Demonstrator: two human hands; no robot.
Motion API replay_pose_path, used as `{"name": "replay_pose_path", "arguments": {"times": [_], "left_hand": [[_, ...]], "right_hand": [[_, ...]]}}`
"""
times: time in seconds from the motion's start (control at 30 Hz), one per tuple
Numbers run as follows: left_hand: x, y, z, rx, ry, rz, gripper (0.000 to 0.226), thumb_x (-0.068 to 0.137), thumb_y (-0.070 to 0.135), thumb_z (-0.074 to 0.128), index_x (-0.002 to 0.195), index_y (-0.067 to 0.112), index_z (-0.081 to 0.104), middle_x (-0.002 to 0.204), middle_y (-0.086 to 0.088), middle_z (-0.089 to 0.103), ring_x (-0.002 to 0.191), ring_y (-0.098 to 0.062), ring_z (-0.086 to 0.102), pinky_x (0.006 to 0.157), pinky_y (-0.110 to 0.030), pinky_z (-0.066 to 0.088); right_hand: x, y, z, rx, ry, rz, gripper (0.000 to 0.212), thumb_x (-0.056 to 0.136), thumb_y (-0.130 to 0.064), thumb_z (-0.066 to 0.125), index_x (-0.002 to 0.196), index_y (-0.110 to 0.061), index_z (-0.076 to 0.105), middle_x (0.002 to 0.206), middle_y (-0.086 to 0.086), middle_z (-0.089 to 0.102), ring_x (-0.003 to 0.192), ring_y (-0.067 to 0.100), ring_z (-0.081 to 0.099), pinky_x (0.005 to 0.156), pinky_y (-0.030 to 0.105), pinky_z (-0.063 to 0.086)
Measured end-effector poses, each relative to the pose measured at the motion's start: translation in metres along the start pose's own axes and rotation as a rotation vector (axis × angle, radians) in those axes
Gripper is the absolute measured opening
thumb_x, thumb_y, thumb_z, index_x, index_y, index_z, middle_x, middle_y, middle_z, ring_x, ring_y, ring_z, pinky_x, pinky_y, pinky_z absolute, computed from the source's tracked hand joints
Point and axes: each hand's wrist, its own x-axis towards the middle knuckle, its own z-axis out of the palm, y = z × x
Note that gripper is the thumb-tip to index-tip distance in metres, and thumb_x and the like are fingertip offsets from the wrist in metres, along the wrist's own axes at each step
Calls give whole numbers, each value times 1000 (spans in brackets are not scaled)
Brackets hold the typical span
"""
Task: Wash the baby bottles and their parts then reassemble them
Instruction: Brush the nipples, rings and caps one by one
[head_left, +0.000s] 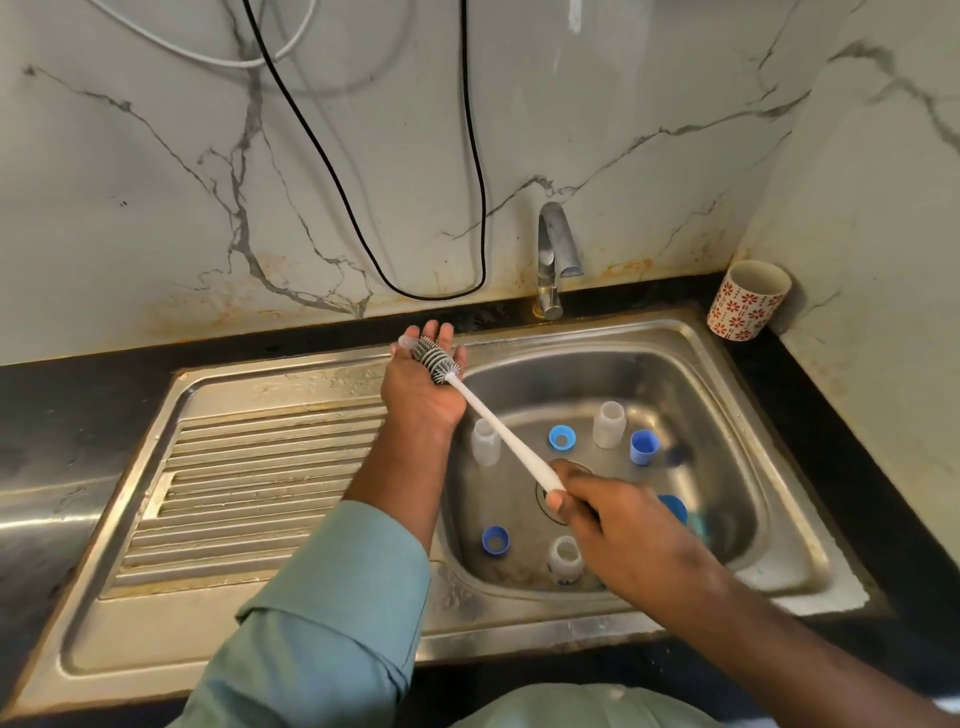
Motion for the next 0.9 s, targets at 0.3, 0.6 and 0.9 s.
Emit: {"name": "replay_pose_path", "arguments": {"times": [0.3,0.6,0.9], "left_hand": [[-13,-38,10,104,54,-140,30,107,16,35,116,1,59,103,-14,71,85,-22,69,83,-40,54],[-13,-53,18,209,118,-136,42,108,34,33,100,0,57,75,-13,67,60,-18,63,68,-36,55],[-9,-97,18,119,140,-132,37,108,33,36,90,7,55,71,-10,55,53,-16,55,69,-40,58]], "right_hand": [[6,5,-22,-381,34,-11,42,105,-33,35,146,-32,24,69,-6,47,64,12,54,60,32,50],[-2,46,-24,-649,66,-69,59,105,-27,34,151,-28,-3,89,-6,53,79,16,61,70,32,52],[-8,67,-52,-570,-57,-4,46,105,-40,26,148,-33,9,85,-5,49,87,18,63,79,38,55]]}}
